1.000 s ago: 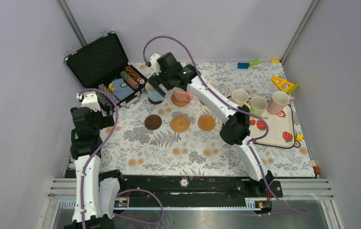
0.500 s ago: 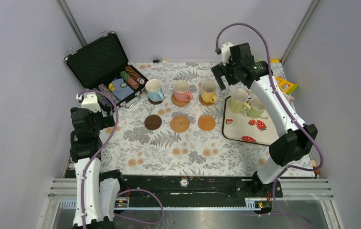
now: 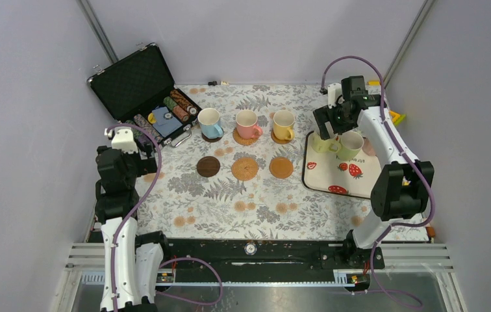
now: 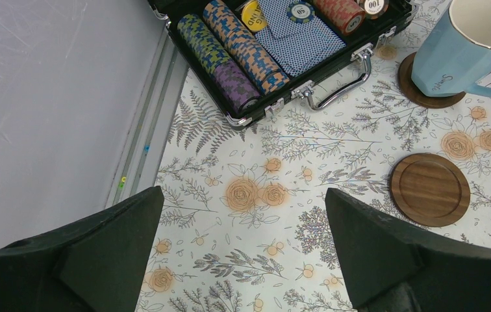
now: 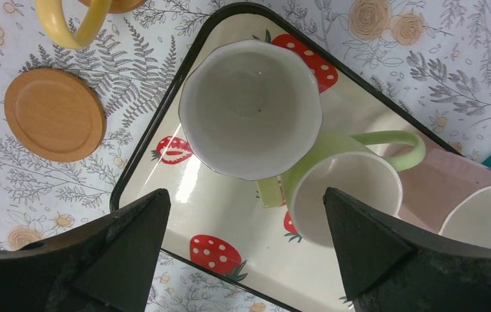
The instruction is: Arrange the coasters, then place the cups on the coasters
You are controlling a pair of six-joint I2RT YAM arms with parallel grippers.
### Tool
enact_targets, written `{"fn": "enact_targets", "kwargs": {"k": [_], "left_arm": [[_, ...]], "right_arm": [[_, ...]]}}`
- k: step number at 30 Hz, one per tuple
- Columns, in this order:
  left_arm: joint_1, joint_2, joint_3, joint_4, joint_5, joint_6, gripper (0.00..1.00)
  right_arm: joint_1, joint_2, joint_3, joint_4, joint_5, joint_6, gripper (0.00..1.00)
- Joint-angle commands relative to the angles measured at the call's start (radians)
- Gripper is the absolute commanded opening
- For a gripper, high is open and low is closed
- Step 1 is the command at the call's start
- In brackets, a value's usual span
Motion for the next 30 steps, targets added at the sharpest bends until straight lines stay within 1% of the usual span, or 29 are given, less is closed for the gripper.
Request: {"fn": "enact_targets", "kwargs": {"k": [1,4,11,20,30], "left_arm": [[0.007,-0.002,-0.002,0.043,0.024,0.006,0.99],[0.006,0.006,-0.002,0.043,0.024,0.007,0.99],[0.006,0.016,-0.002,0.045,0.018,0.008,0.99],[0.006,0.026,0.002,0.045,0.011,0.004,0.99],[0.006,0.026,0.0,0.049,0.013,0.004,0.99]], "right_arm": [[-0.005,0.013,-0.02,0.027,-0.107,-0.044,0.95],[-0.005,0.019,-0.027,0.026,-0.151,-0.057,0.95],[-0.005,0.068,-0.009,-0.002,-0.132,-0.056,0.93],[-0.005,0.057,-0.064,-0.002,-0.109,-0.093,0.91],[-0.013,0.067,-0.093,-0.002,-0.137,-0.089,0.89]]}}
